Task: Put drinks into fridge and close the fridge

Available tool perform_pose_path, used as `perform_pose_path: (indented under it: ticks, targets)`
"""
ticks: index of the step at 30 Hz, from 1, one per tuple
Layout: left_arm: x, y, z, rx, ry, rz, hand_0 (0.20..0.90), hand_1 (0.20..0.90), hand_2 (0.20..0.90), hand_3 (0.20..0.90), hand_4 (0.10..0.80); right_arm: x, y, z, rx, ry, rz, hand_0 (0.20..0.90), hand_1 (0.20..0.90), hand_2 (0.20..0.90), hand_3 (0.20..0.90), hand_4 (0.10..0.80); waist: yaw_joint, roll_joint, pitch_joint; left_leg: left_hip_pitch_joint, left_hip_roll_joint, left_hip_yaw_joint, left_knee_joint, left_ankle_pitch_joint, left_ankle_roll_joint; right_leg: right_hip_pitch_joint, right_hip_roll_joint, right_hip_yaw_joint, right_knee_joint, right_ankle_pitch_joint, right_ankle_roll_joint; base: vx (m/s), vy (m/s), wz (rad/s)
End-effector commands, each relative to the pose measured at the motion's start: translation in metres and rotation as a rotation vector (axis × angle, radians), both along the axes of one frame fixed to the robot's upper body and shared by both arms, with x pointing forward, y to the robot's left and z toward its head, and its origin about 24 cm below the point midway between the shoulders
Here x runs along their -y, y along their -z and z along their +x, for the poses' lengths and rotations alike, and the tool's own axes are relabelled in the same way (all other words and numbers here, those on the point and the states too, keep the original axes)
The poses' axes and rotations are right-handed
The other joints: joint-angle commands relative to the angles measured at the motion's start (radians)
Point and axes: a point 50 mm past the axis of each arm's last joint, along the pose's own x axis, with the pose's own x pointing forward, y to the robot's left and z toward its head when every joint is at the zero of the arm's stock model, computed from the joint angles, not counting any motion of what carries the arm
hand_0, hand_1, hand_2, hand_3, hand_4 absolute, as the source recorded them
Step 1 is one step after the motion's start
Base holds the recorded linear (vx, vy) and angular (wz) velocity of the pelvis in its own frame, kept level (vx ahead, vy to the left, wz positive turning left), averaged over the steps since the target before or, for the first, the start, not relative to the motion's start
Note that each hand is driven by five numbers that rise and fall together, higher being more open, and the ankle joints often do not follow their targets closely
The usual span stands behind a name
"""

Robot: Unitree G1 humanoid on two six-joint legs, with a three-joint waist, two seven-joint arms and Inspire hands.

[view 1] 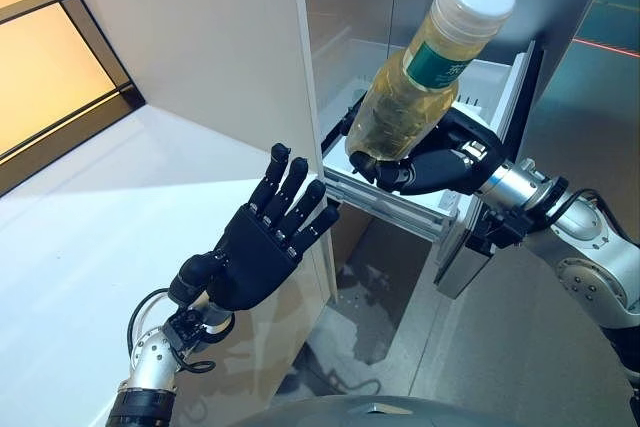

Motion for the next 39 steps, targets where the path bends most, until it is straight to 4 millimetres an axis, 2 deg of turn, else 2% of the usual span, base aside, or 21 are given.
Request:
perform_pose_path:
  ticks: [1,8,14,19,22,26,27,29,30,33,36,37,39]
  targets:
    - [0.015,0.117,-0.089,-0.688,0.016,-0.14,0.9,0.9,0.9,0.9,0.8,0.017,-0.089,-0.017,0.442,-0.022,0.276,0.3,0.3,0.3,0.2,0.1,-0.014,-0.121,-0.03,-0.042,-0.042,-0.043,0.006,-0.079,0.006,-0.056,-0.01,-0.002,0.011,0.032,0.08,0.012,0.005,-0.13]
    - [0.019,0.135,-0.112,-0.852,0.094,-0.08,0.9,0.9,0.9,0.9,0.8,0.023,-0.086,-0.017,0.435,0.004,0.271,0.3,0.3,0.3,0.2,0.1,-0.021,-0.125,-0.025,-0.046,-0.044,-0.036,0.006,-0.079,0.008,-0.065,-0.005,0.012,0.012,0.038,0.084,-0.012,0.001,-0.09]
    - [0.014,0.128,-0.113,-0.75,0.138,-0.081,0.9,0.9,0.9,0.9,0.8,0.024,-0.087,-0.017,0.431,0.016,0.266,0.3,0.3,0.3,0.2,0.1,-0.022,-0.122,-0.021,-0.049,-0.046,-0.031,0.006,-0.077,0.01,-0.069,-0.003,0.015,0.014,0.039,0.084,-0.007,0.008,-0.06]
    - [0.012,0.107,-0.093,-0.533,0.157,-0.053,0.9,0.9,0.9,0.9,0.8,0.021,-0.089,-0.017,0.43,0.011,0.272,0.3,0.3,0.3,0.2,0.1,-0.024,-0.113,-0.016,-0.05,-0.047,-0.031,0.006,-0.078,0.011,-0.07,-0.004,0.016,0.013,0.039,0.082,-0.002,0.005,-0.03]
    - [0.013,0.096,-0.077,-0.366,0.102,0.103,0.9,0.9,0.9,0.9,0.8,0.018,-0.09,-0.017,0.424,0.004,0.277,0.3,0.3,0.3,0.2,0.1,-0.027,-0.106,-0.015,-0.05,-0.047,-0.033,0.006,-0.077,0.011,-0.07,-0.004,0.014,0.015,0.037,0.08,0.0,0.0,0.0]
    - [-0.003,0.073,-0.034,-0.143,-0.232,0.475,0.9,0.9,0.9,0.9,0.8,0.017,-0.088,-0.017,0.412,-0.005,0.284,0.3,0.3,0.3,0.2,0.1,-0.027,-0.096,-0.017,-0.049,-0.047,-0.036,0.006,-0.074,0.013,-0.068,-0.006,0.004,0.016,0.034,0.077,0.0,0.0,0.0]
    - [-0.005,0.071,-0.03,-0.126,-0.274,0.507,0.9,0.9,0.9,0.9,0.8,0.017,-0.087,-0.017,0.41,-0.005,0.285,0.3,0.3,0.3,0.2,0.1,-0.027,-0.096,-0.018,-0.049,-0.046,-0.036,0.006,-0.073,0.012,-0.067,-0.006,0.002,0.016,0.034,0.077,0.0,0.0,0.0]
    - [-0.018,0.044,-0.005,-0.035,-0.449,0.658,0.9,0.9,0.9,0.9,0.8,0.019,-0.084,-0.016,0.409,0.016,0.286,0.3,0.3,0.3,0.2,0.1,-0.015,-0.093,-0.022,-0.059,-0.048,-0.045,0.006,-0.059,0.011,-0.074,-0.008,-0.01,0.017,0.039,0.074,-0.009,-0.016,0.0]
    - [-0.017,0.033,0.002,0.006,-0.462,0.687,0.9,0.9,0.9,0.9,0.8,0.019,-0.083,-0.016,0.407,0.028,0.288,0.3,0.3,0.3,0.2,0.1,-0.01,-0.093,-0.023,-0.06,-0.049,-0.052,0.006,-0.059,0.012,-0.071,-0.01,-0.019,0.015,0.038,0.074,0.007,-0.035,0.02]
    - [0.004,0.012,0.01,0.157,-0.387,0.75,0.9,0.9,0.9,0.9,0.8,0.018,-0.08,-0.013,0.408,0.057,0.293,0.3,0.3,0.3,0.2,0.1,-0.001,-0.097,-0.027,-0.061,-0.049,-0.068,0.006,-0.058,0.015,-0.067,-0.013,-0.041,0.014,0.036,0.072,0.005,-0.051,0.14]
    - [0.022,0.012,0.004,0.197,-0.237,0.737,0.9,0.9,0.9,0.9,0.8,0.017,-0.077,-0.008,0.413,0.058,0.294,0.3,0.3,0.3,0.2,0.1,-0.003,-0.095,-0.026,-0.059,-0.049,-0.071,0.006,-0.058,0.014,-0.066,-0.013,-0.049,0.017,0.035,0.074,0.006,-0.029,0.17]
    - [0.022,0.012,0.004,0.197,-0.237,0.737,0.9,0.9,0.9,0.9,0.8,0.017,-0.077,-0.008,0.413,0.058,0.294,0.3,0.3,0.3,0.2,0.1,-0.003,-0.095,-0.025,-0.058,-0.049,-0.071,0.006,-0.059,0.014,-0.066,-0.013,-0.049,0.017,0.035,0.074,0.01,-0.007,0.15]
    - [0.033,0.019,-0.002,0.128,-0.115,0.718,0.9,0.9,0.9,0.9,0.8,0.012,-0.077,-0.006,0.405,0.037,0.289,0.3,0.3,0.3,0.2,0.1,-0.012,-0.091,-0.024,-0.051,-0.049,-0.069,0.006,-0.06,0.016,-0.063,-0.011,-0.046,0.019,0.033,0.073,0.025,0.007,0.1]
